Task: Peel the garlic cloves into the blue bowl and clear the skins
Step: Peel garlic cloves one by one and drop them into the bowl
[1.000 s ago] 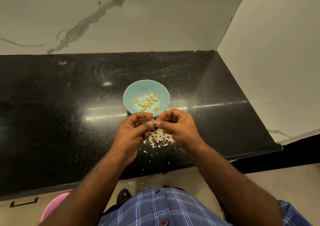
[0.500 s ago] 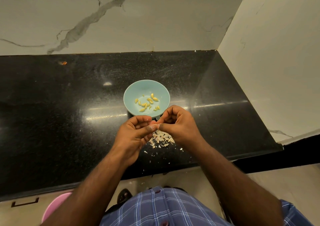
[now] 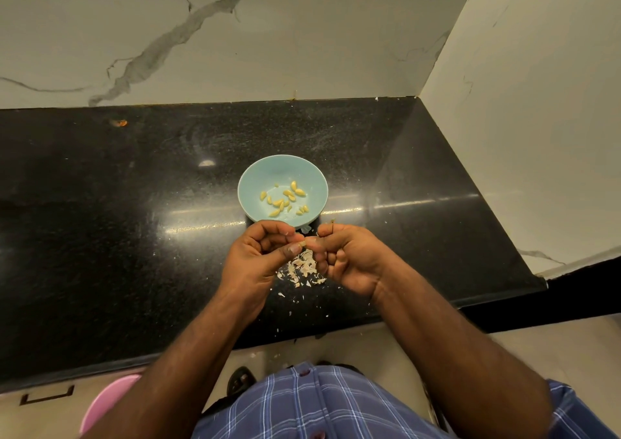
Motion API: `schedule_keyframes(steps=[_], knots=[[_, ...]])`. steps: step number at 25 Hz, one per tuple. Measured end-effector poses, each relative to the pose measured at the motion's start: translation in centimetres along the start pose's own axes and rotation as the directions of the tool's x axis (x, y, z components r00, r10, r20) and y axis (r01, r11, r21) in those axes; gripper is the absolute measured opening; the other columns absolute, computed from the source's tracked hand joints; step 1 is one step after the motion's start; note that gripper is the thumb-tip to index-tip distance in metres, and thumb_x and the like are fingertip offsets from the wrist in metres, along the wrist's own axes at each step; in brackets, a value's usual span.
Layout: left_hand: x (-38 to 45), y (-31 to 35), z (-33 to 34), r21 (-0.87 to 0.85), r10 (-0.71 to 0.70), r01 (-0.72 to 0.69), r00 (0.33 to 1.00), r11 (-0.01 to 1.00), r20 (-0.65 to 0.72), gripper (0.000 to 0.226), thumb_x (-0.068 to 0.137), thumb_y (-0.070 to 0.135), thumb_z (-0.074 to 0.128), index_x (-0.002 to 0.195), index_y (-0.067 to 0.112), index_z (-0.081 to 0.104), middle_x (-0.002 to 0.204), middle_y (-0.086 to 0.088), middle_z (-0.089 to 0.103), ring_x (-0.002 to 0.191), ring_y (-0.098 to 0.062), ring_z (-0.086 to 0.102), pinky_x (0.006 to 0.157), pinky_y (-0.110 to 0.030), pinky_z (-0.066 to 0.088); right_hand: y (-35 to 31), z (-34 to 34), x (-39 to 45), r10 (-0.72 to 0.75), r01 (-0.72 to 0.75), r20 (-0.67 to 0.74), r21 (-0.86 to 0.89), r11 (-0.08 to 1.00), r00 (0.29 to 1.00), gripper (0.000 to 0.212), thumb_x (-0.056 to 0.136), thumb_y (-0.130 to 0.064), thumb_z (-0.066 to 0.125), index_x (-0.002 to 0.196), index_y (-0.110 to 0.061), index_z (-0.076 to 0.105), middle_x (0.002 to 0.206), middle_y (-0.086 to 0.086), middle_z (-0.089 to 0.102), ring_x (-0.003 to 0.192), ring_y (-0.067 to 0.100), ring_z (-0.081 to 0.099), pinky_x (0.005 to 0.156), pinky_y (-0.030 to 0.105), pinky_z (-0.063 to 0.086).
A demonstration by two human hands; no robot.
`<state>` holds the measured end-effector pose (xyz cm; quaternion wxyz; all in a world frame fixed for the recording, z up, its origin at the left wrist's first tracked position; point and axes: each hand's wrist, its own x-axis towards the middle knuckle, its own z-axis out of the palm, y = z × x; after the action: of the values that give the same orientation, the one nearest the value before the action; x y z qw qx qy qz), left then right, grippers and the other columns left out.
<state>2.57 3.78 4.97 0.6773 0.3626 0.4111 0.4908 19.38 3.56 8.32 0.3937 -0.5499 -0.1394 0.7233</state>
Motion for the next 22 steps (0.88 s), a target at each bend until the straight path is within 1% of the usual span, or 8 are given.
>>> schedule_keyframes(steps=[5, 10, 13, 16, 18, 19, 20, 22], knots=[[0.0, 0.1, -0.2, -0.011, -0.008, 0.008, 0.999, 1.000, 0.031, 0.034, 0.068, 0.000, 0.073, 0.100, 0.006, 0.065, 0.088, -0.008, 0.077, 0.087, -0.018, 0.073, 0.076, -0.025, 0.060, 0.0, 0.0, -0.1, -0.022, 0.023, 0.016, -0.067, 0.997, 1.000, 0.025, 0.087, 0.010, 0.064, 0.092, -0.013, 0.057, 0.075, 0.007, 0.069, 0.056, 0.012, 0.060, 0.058, 0.025, 0.046], [0.1, -0.1, -0.8, 0.017, 0.009, -0.010, 0.999, 1.000, 0.054, 0.033, 0.070, 0.000, 0.074, 0.100, 0.009, 0.066, 0.092, -0.009, 0.076, 0.091, -0.019, 0.073, 0.077, -0.026, 0.059, 0.3, 0.1, -0.4, -0.032, 0.034, 0.025, -0.085, 0.996, 0.999, 0.025, 0.088, 0.010, 0.063, 0.087, -0.014, 0.056, 0.070, 0.005, 0.066, 0.056, 0.013, 0.060, 0.054, 0.023, 0.046], [0.2, 0.0, -0.6, -0.005, -0.048, 0.048, 0.999, 0.999, -0.010, 0.035, 0.068, 0.005, 0.076, 0.101, 0.009, 0.067, 0.091, -0.010, 0.077, 0.081, -0.017, 0.072, 0.070, -0.025, 0.058, 0.9, 0.4, -0.1, -0.280, 0.280, 0.030, -0.213, 0.936, 0.959, 0.029, 0.084, 0.015, 0.067, 0.080, -0.012, 0.056, 0.078, 0.010, 0.069, 0.059, 0.013, 0.060, 0.055, 0.025, 0.046], [0.1, -0.2, -0.5, -0.015, -0.102, 0.101, 0.994, 0.995, -0.050, 0.031, 0.073, 0.004, 0.077, 0.101, 0.006, 0.066, 0.087, -0.015, 0.074, 0.067, -0.014, 0.069, 0.063, -0.023, 0.055, 1.6, 0.4, 0.1, -0.544, 0.530, 0.084, -0.388, 0.754, 0.835, 0.028, 0.081, 0.015, 0.072, 0.082, -0.010, 0.059, 0.081, 0.012, 0.073, 0.069, 0.016, 0.069, 0.065, 0.028, 0.056], [0.1, -0.2, -0.6, -0.025, -0.141, 0.140, 0.989, 0.990, -0.046, 0.025, 0.078, 0.001, 0.075, 0.101, 0.006, 0.066, 0.086, -0.015, 0.073, 0.068, -0.015, 0.069, 0.063, -0.023, 0.054, 1.9, 0.3, 0.2, -0.635, 0.608, 0.123, -0.473, 0.638, 0.762, 0.025, 0.081, 0.011, 0.075, 0.084, -0.011, 0.062, 0.084, 0.012, 0.074, 0.081, 0.025, 0.073, 0.076, 0.036, 0.062], [0.1, -0.1, -0.7, -0.041, -0.162, 0.161, 0.986, 0.986, -0.039, 0.025, 0.078, 0.002, 0.075, 0.101, 0.007, 0.066, 0.085, -0.014, 0.074, 0.071, -0.016, 0.070, 0.065, -0.023, 0.054, 1.9, 0.3, 0.1, -0.651, 0.620, 0.132, -0.490, 0.613, 0.748, 0.023, 0.081, 0.009, 0.075, 0.085, -0.010, 0.063, 0.085, 0.012, 0.074, 0.083, 0.027, 0.073, 0.078, 0.038, 0.062], [0.0, -0.1, -0.8, -0.060, -0.180, 0.177, 0.983, 0.982, -0.032, 0.026, 0.076, 0.004, 0.075, 0.100, 0.008, 0.066, 0.086, -0.012, 0.074, 0.073, -0.016, 0.071, 0.067, -0.024, 0.055, 1.9, 0.4, 0.0, -0.641, 0.614, 0.130, -0.481, 0.626, 0.756, 0.022, 0.081, 0.010, 0.075, 0.086, -0.008, 0.063, 0.084, 0.012, 0.074, 0.082, 0.027, 0.072, 0.077, 0.037, 0.062], [0.0, -0.1, -0.7, -0.080, -0.182, 0.180, 0.983, 0.980, -0.023, 0.028, 0.073, 0.005, 0.076, 0.099, 0.009, 0.066, 0.087, -0.010, 0.074, 0.076, -0.016, 0.071, 0.068, -0.024, 0.056, 1.6, 0.6, -0.3, -0.542, 0.527, 0.089, -0.410, 0.745, 0.835, 0.023, 0.082, 0.014, 0.071, 0.083, -0.007, 0.060, 0.080, 0.010, 0.072, 0.073, 0.021, 0.068, 0.067, 0.030, 0.058]])
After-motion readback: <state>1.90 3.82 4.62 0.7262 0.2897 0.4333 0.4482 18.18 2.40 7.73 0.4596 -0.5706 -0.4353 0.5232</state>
